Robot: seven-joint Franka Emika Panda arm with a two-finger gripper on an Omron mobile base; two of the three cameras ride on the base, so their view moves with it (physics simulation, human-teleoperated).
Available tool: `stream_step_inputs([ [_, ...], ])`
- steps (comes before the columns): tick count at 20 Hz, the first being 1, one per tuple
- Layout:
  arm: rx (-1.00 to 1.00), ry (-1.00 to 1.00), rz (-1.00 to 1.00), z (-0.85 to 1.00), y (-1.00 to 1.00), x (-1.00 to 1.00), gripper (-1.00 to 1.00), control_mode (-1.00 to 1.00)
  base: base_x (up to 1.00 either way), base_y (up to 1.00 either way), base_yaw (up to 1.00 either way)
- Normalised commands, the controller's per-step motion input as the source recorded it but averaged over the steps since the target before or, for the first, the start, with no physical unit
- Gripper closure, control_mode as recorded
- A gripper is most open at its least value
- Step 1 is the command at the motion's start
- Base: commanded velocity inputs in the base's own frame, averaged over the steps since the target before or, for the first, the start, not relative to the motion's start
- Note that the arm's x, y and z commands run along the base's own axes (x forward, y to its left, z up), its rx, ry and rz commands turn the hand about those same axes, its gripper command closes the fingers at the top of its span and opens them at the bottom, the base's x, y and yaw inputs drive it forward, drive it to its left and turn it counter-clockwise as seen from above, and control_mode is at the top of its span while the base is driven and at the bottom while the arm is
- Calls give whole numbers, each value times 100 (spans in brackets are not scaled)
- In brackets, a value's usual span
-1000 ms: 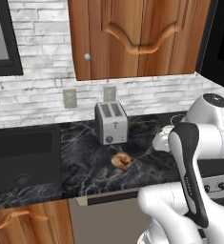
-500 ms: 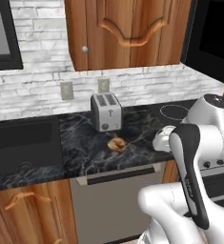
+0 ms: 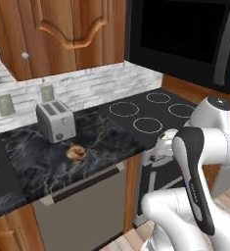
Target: Pick the mug from the counter and place it inside the microwave. Then close the microwave.
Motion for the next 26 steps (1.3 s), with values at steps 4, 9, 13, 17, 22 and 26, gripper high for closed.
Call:
stream_step_inputs([
  [4,0,0,0,0,0,0,100,100,-45,-28,-63],
  [9,0,0,0,0,0,0,100,100,-40,-65,-42],
  [13,0,0,0,0,0,0,100,100,-34,-83,-2],
  [17,0,0,0,0,0,0,100,100,-39,-98,4],
  [22,0,0,0,0,0,0,100,100,8,-98,19],
  [26,0,0,0,0,0,0,100,100,62,-73,37],
])
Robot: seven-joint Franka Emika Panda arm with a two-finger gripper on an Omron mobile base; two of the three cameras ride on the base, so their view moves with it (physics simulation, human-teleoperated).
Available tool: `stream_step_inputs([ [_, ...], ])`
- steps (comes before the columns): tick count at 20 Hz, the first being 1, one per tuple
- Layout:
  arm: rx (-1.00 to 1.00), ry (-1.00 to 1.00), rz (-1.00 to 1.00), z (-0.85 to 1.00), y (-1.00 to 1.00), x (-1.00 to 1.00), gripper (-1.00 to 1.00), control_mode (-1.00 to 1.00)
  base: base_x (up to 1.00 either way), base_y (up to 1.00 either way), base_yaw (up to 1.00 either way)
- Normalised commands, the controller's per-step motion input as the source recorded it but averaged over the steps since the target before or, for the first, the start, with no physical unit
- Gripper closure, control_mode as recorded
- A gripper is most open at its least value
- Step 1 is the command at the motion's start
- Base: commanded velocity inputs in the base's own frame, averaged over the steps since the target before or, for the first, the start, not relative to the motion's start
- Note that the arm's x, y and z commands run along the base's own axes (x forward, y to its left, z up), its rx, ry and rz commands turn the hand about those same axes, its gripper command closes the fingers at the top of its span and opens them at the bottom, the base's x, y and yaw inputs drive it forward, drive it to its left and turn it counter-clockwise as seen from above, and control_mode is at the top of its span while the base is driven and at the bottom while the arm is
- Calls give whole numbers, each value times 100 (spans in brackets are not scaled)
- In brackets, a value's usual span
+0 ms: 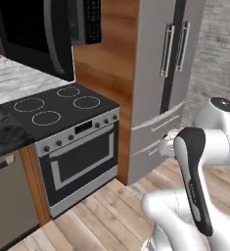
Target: Pick the mug from the counter and place it inside the microwave. Then close the microwave.
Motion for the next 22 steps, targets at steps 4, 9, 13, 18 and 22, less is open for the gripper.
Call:
stream_step_inputs([
  [4,0,0,0,0,0,0,100,100,87,-50,44],
  [9,0,0,0,0,0,0,100,100,75,-34,47],
  [13,0,0,0,0,0,0,100,100,58,-21,46],
  [18,0,0,0,0,0,0,100,100,51,-8,44],
  [22,0,0,0,0,0,0,100,100,54,-14,41],
])
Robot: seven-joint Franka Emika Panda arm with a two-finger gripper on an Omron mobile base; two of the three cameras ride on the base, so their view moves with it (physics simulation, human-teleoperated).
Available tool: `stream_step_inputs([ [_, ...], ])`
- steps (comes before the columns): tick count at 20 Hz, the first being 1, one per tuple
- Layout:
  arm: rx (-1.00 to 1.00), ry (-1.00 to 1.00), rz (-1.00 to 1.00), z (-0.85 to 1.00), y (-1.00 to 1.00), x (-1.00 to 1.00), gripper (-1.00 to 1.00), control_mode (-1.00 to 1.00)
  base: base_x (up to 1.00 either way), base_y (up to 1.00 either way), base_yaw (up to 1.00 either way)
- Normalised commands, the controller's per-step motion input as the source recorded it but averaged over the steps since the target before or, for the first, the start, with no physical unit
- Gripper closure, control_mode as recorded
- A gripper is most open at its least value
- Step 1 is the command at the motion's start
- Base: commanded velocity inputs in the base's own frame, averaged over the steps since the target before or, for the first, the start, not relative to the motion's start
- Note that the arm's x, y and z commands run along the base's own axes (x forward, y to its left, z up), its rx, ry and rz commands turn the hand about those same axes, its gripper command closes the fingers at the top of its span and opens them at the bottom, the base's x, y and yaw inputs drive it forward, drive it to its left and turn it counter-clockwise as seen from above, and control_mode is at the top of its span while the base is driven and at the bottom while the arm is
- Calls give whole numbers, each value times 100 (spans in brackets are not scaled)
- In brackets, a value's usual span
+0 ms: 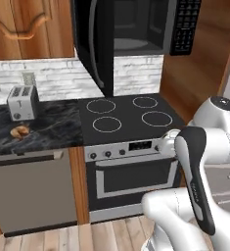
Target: Pick the mug from the counter and place it inside the microwave. Then close the microwave.
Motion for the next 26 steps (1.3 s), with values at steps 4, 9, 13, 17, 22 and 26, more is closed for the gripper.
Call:
stream_step_inputs([
  [4,0,0,0,0,0,0,100,100,41,-32,26],
  [9,0,0,0,0,0,0,100,100,45,-29,10],
  [13,0,0,0,0,0,0,100,100,48,-28,1],
  [17,0,0,0,0,0,0,100,100,54,-28,0],
  [22,0,0,0,0,0,0,100,100,44,-11,-5],
  [26,0,0,0,0,0,0,100,100,41,-4,-15],
])
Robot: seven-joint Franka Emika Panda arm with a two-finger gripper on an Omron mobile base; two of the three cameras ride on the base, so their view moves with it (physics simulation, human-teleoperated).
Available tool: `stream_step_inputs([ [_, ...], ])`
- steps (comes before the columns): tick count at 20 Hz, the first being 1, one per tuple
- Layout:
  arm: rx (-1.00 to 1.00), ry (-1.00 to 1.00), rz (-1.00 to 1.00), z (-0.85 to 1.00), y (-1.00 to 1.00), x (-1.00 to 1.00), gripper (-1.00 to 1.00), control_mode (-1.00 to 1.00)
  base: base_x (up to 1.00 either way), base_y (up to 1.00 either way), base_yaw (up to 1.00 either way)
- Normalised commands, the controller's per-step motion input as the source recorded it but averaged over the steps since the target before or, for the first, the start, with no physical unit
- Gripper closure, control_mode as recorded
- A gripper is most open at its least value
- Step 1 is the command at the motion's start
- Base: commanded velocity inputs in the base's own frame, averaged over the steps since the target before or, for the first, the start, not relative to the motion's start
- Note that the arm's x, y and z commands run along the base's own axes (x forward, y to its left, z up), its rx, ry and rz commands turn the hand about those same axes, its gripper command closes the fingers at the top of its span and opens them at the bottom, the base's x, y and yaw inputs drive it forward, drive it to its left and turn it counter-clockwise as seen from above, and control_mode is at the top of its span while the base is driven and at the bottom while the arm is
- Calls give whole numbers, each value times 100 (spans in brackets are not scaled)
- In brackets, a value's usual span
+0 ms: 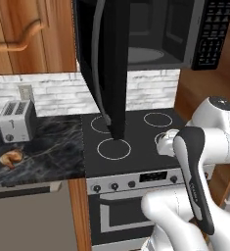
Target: Pick the mug from the counter and place it inside the microwave. Then close the microwave.
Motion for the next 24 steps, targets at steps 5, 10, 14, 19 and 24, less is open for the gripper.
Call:
stream_step_inputs([
  [5,0,0,0,0,0,0,100,100,47,-5,-21],
  [10,0,0,0,0,0,0,100,100,49,-1,-12],
  [14,0,0,0,0,0,0,100,100,55,0,0],
  [19,0,0,0,0,0,0,100,100,6,1,0],
  [24,0,0,0,0,0,0,100,100,-25,6,0],
])
